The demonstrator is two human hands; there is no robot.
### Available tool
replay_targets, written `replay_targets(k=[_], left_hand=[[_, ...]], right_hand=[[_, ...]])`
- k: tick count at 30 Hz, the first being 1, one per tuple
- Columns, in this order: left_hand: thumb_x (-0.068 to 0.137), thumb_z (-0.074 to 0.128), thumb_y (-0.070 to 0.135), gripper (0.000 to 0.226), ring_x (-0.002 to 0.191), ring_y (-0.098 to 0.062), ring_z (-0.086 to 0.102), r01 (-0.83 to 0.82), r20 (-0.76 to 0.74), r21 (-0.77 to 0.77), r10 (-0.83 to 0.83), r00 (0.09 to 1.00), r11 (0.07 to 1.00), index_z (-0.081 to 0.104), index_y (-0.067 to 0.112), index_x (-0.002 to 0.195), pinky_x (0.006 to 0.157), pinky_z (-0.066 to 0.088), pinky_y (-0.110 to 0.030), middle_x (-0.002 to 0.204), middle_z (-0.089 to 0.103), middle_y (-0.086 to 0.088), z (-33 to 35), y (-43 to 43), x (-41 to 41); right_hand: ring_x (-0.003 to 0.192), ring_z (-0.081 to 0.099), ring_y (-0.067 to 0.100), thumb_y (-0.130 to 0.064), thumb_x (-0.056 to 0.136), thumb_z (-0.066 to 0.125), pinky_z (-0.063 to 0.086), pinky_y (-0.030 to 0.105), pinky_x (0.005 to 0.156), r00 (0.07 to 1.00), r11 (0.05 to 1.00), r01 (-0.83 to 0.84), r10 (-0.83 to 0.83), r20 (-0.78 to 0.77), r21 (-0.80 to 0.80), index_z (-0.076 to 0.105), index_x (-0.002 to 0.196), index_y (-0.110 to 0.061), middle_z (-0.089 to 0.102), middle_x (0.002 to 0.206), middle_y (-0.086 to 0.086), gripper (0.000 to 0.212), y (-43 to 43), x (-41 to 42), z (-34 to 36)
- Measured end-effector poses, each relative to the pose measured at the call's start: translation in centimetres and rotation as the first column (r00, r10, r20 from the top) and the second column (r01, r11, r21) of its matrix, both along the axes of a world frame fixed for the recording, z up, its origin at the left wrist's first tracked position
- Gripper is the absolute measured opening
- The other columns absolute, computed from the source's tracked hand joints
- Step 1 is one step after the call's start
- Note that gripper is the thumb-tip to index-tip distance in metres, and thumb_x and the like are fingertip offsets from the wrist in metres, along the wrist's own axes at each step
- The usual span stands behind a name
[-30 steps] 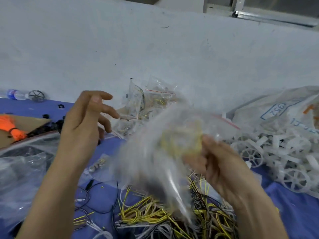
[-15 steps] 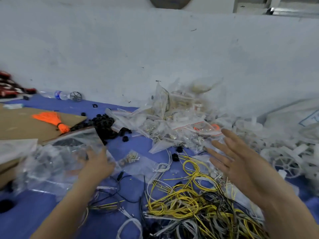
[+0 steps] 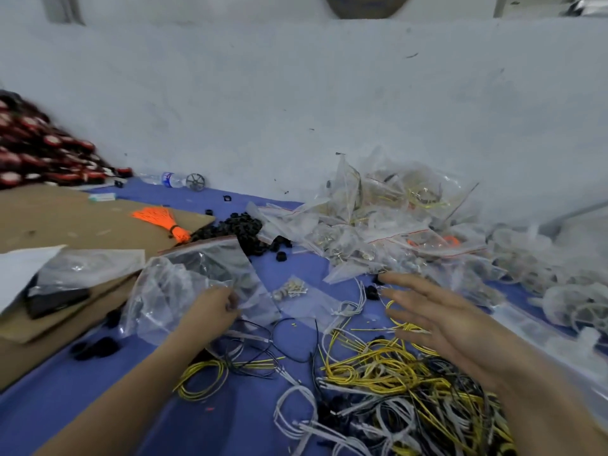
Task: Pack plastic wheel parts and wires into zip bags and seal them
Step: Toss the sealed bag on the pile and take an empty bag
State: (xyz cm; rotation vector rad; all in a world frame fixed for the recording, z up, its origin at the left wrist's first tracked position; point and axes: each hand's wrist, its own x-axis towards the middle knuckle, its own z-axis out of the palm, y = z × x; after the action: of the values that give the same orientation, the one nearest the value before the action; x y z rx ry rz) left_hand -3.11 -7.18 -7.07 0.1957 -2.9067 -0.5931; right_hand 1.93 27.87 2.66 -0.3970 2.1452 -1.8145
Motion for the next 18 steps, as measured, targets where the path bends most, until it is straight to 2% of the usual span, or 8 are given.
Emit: replay_targets(k=[3,5,7,10,12,15,18], left_hand=[[0.083,0.059,0.056,0.056,0.108,-0.029,0.051,-0.035,0.091,-0.090,0.043,0.995,0.995,0.049,0.019,0.123,0.084,0.044,-0.031,0.123,0.045,-0.009,-0.7,0.4,-0.3],[0.077,0.054,0.070,0.069,0.121,-0.035,0.042,-0.051,0.147,-0.191,0.080,0.986,0.980,0.045,0.023,0.127,0.090,0.044,-0.040,0.131,0.037,-0.010,-1.1,1.2,-0.6],[0.081,0.055,0.064,0.061,0.119,-0.035,0.045,-0.076,0.119,-0.208,0.102,0.988,0.975,0.050,0.019,0.121,0.087,0.045,-0.040,0.132,0.037,-0.011,-1.4,1.7,-1.2],[0.089,0.057,0.024,0.029,0.107,-0.034,0.054,-0.070,0.042,-0.149,0.077,0.996,0.986,0.055,0.003,0.109,0.081,0.044,-0.037,0.117,0.052,-0.018,-0.8,2.0,-2.2],[0.087,0.055,0.007,0.022,0.099,-0.035,0.057,-0.058,0.054,-0.098,0.063,0.997,0.994,0.055,0.000,0.108,0.075,0.044,-0.036,0.107,0.060,-0.021,-0.3,1.6,-2.4],[0.083,0.052,0.000,0.009,0.092,-0.034,0.060,-0.069,-0.005,-0.022,0.069,0.998,0.997,0.056,0.007,0.089,0.070,0.046,-0.034,0.097,0.061,-0.018,0.6,1.2,-1.9],[0.089,0.053,0.013,0.006,0.101,-0.033,0.051,-0.137,-0.276,-0.072,0.112,0.955,0.988,0.058,0.010,0.092,0.081,0.044,-0.040,0.112,0.051,-0.011,2.2,2.5,-1.3]], right_hand=[[0.119,0.054,0.012,-0.056,0.062,0.068,0.049,0.038,0.096,1.000,1.000,-0.002,0.002,-0.009,0.014,0.065,0.109,-0.048,0.056,0.130,-0.009,0.048,0.1,0.2,0.3],[0.117,0.055,0.011,-0.055,0.061,0.067,0.049,0.038,0.096,1.000,1.000,0.000,0.000,-0.009,0.026,0.066,0.107,-0.048,0.058,0.128,-0.009,0.047,-0.1,0.4,0.5],[0.114,0.056,0.008,-0.054,0.059,0.067,0.048,0.039,0.097,1.000,0.999,-0.003,0.003,-0.007,0.037,0.067,0.104,-0.047,0.060,0.126,-0.009,0.046,-0.3,0.6,0.6],[0.112,0.058,0.005,-0.052,0.061,0.065,0.048,0.037,0.098,1.000,0.998,-0.022,0.023,-0.011,0.062,0.068,0.105,-0.045,0.063,0.122,-0.010,0.044,-0.4,1.0,0.8],[0.112,0.057,0.004,-0.051,0.063,0.064,0.048,0.037,0.098,1.000,0.997,-0.026,0.027,-0.014,0.072,0.068,0.106,-0.044,0.063,0.122,-0.011,0.043,-0.2,1.2,1.0],[0.112,0.058,0.004,-0.053,0.064,0.063,0.047,0.038,0.100,0.999,0.994,-0.026,0.029,-0.023,0.102,0.068,0.105,-0.045,0.064,0.120,-0.013,0.042,0.2,1.2,1.2],[0.108,0.062,0.005,-0.054,0.065,0.062,0.049,0.036,0.097,0.999,0.996,-0.022,0.024,-0.026,0.083,0.069,0.102,-0.045,0.068,0.114,-0.013,0.039,0.1,0.9,1.1]])
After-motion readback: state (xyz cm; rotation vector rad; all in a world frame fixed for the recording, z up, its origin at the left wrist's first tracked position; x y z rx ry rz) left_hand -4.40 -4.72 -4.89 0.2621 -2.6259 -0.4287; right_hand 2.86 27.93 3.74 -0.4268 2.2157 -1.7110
